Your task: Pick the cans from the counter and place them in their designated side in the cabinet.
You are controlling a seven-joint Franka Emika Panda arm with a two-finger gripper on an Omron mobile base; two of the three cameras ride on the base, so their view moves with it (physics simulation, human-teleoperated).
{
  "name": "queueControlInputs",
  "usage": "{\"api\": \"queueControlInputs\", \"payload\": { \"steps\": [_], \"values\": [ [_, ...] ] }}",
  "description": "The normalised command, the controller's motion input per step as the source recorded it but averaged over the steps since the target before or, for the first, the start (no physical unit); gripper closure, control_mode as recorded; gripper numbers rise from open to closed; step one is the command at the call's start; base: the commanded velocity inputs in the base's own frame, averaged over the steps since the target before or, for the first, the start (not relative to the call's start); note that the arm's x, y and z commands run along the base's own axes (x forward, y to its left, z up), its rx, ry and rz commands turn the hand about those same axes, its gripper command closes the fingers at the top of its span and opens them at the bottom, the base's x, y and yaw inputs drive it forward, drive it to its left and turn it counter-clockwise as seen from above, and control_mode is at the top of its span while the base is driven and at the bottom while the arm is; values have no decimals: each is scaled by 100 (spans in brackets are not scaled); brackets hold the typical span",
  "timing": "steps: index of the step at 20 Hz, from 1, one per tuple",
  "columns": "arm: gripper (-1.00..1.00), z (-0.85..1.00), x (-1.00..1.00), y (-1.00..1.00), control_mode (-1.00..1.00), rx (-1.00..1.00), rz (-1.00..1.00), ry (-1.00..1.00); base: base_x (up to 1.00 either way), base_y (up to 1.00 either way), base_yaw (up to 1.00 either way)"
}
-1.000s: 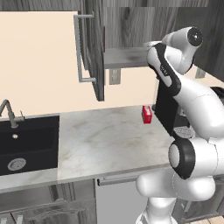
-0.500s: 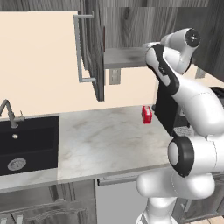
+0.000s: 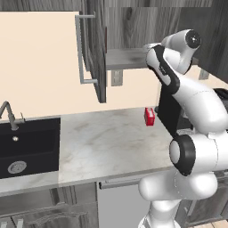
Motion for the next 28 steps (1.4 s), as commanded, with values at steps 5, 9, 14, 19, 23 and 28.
{"api": "queueControlInputs", "payload": {
  "steps": [5, 9, 14, 19, 23, 28],
  "values": [
    [100, 0, 16, 0, -100, -1, 0, 0, 0, 0, 0],
    [100, -1, 13, 0, -100, -1, 0, 1, 0, 0, 0],
    [100, -4, 16, 0, -100, -2, 0, 0, 0, 0, 0],
    [100, -1, 19, 0, -100, -1, 0, 2, 0, 0, 0],
    [100, 0, 20, -1, -100, -1, 0, 2, 0, 0, 0],
    [100, -1, 22, -1, -100, 0, 0, 2, 0, 0, 0]
  ]
}}
